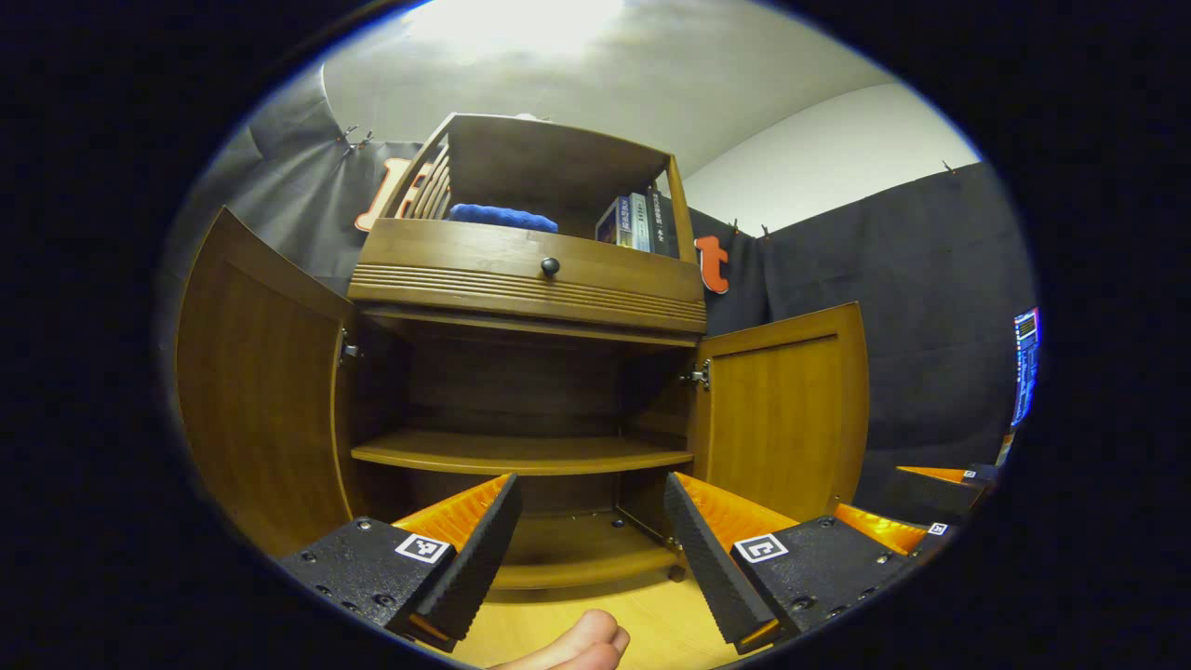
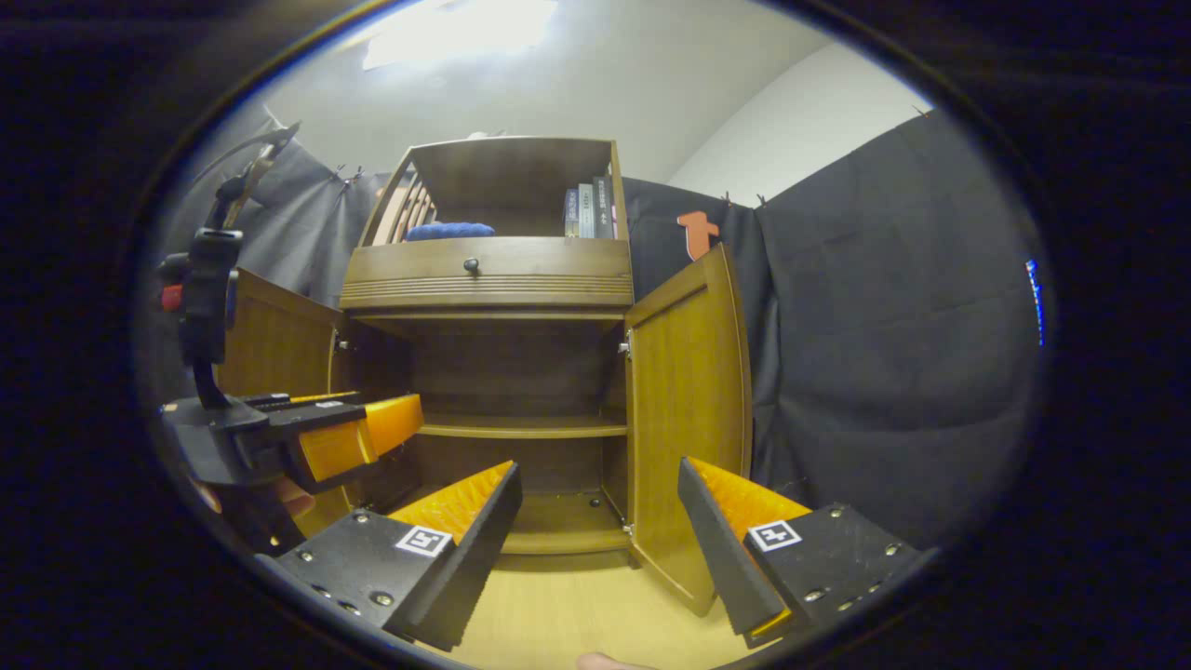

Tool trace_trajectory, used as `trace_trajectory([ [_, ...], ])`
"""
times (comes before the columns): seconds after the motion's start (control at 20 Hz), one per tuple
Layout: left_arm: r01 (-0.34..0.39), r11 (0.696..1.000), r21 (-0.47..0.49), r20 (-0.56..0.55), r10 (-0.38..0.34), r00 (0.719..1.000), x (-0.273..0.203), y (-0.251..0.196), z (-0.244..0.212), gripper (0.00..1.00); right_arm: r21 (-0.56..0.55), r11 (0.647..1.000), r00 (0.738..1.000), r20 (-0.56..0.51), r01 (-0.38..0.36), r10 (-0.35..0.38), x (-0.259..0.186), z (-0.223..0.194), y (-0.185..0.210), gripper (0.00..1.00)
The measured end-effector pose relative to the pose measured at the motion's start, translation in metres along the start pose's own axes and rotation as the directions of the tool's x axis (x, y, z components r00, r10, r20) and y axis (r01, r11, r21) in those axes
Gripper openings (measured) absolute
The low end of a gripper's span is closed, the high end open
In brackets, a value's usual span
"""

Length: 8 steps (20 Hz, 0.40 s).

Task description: Open the right door of the double-door shoe cabinet with the right hand, and open the left door with the left hand.

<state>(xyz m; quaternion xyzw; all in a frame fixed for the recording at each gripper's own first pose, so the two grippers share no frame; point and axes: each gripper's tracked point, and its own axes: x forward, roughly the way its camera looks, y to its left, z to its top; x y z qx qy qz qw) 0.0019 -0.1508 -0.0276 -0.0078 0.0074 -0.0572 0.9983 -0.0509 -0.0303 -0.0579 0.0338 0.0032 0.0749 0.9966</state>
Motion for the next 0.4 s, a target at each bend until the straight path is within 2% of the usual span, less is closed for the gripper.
trace_trajectory([
  [0.1,-0.031,0.999,0.018,0.011,0.031,0.999,-0.003,0.005,0.001,0.96,0.019,1.000,1.000,0.005,0.004,-0.004,0.001,0.001,-0.004,1.00],
  [0.4,-0.088,0.996,0.010,0.008,0.087,0.996,0.000,0.019,0.001,0.94,0.034,0.999,1.000,0.021,-0.020,0.019,-0.002,0.003,0.001,1.00],
])
